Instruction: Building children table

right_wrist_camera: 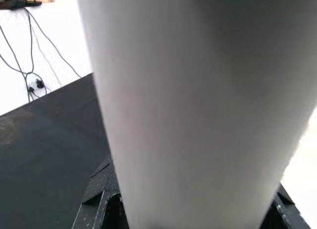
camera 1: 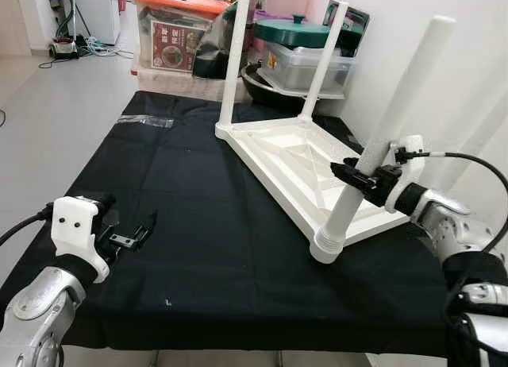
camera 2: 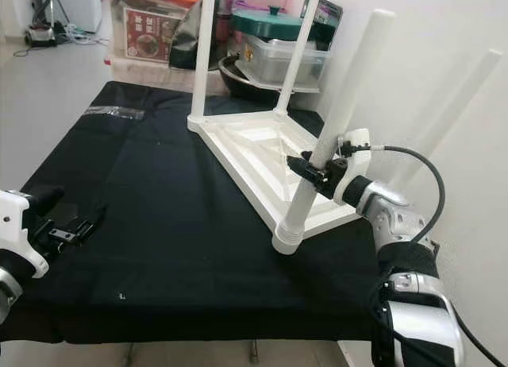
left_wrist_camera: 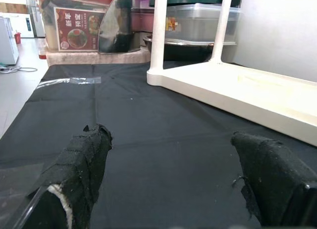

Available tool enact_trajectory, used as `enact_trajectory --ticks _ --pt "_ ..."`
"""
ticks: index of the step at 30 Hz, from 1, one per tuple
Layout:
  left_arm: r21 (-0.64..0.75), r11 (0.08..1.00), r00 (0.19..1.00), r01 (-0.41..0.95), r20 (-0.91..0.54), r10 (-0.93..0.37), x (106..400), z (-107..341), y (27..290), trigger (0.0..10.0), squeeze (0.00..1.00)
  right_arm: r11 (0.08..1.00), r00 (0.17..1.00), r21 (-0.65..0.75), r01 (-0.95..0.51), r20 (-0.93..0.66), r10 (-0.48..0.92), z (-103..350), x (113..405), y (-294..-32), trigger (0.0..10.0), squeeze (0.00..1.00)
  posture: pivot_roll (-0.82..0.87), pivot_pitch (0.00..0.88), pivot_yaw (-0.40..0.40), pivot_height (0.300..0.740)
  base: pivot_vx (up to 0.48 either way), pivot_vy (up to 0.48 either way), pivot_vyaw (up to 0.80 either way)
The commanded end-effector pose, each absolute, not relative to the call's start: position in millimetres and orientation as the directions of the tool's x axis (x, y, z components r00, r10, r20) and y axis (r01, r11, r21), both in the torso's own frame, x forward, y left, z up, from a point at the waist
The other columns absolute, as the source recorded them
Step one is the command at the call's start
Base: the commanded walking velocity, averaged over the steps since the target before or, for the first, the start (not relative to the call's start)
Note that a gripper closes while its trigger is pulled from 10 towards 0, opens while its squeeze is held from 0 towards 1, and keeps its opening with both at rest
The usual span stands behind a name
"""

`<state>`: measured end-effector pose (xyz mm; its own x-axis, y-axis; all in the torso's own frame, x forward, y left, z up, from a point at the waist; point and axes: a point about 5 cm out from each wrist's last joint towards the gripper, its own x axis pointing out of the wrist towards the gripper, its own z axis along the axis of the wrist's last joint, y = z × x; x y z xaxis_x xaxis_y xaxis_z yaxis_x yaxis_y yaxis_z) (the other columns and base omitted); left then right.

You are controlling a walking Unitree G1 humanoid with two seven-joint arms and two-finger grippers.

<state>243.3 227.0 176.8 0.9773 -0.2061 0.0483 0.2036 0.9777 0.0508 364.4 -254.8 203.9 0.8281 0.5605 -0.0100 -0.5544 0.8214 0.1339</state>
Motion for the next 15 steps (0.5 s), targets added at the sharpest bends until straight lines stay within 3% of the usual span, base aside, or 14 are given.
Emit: enact_trajectory --ticks 1,3,6,9,11,12,14,15 --pt "0.061 0.975 0.975 0.213 0.044 -0.216 243.0 176.2 226.1 10.0 0.0 0.843 0.852 0.147 -0.517 -0.007 0.524 204.4 364.2 -264.2 0.0 0.0 0.13 0.0 -0.178 0.74 0.0 0.0 0.0" --pt "0.065 0.974 0.975 0.215 0.043 -0.218 242.8 176.1 225.9 10.0 0.0 0.918 0.931 0.168 -0.359 -0.01 0.366 195.8 370.8 -268.0 0.0 0.0 0.13 0.0 -0.181 0.74 0.0 0.0 0.0" --pt "0.066 0.974 0.975 0.215 0.042 -0.218 242.7 176.1 226.0 10.0 0.0 0.933 0.947 0.176 -0.313 -0.011 0.32 193.3 372.3 -268.0 0.0 0.0 0.13 0.0 -0.181 0.74 0.0 0.0 0.0" --pt "0.067 0.975 0.976 0.211 0.04 -0.214 242.0 175.7 226.9 10.0 0.0 0.967 0.988 0.217 -0.131 -0.051 0.146 178.4 375.7 -260.0 0.0 0.0 0.13 0.0 -0.181 0.74 0.0 0.0 0.0" --pt "0.067 0.975 0.976 0.211 0.04 -0.214 242.0 175.7 226.9 10.0 0.0 0.967 0.988 0.217 -0.131 -0.051 0.146 178.4 375.7 -260.0 0.0 0.0 0.13 0.0 -0.181 0.74 0.0 0.0 0.0" --pt "0.067 0.975 0.976 0.211 0.039 -0.214 241.7 175.5 227.2 10.0 0.0 0.972 0.992 0.223 -0.068 -0.089 0.089 172.0 376.0 -257.6 0.0 0.0 0.13 0.0 -0.181 0.74 0.0 0.0 0.0" --pt "0.065 0.975 0.976 0.211 0.035 -0.214 241.0 174.2 226.3 10.0 0.0 0.951 0.957 0.221 0.216 -0.242 -0.161 143.4 368.3 -243.4 0.0 0.0 0.13 0.0 -0.18 0.74 0.0 0.0 0.0" --pt "0.065 0.975 0.976 0.211 0.035 -0.214 241.0 174.2 226.3 10.0 0.0 0.951 0.957 0.221 0.216 -0.242 -0.161 143.4 368.3 -243.4 0.0 0.0 0.13 0.0 -0.18 0.74 0.0 0.0 0.0"
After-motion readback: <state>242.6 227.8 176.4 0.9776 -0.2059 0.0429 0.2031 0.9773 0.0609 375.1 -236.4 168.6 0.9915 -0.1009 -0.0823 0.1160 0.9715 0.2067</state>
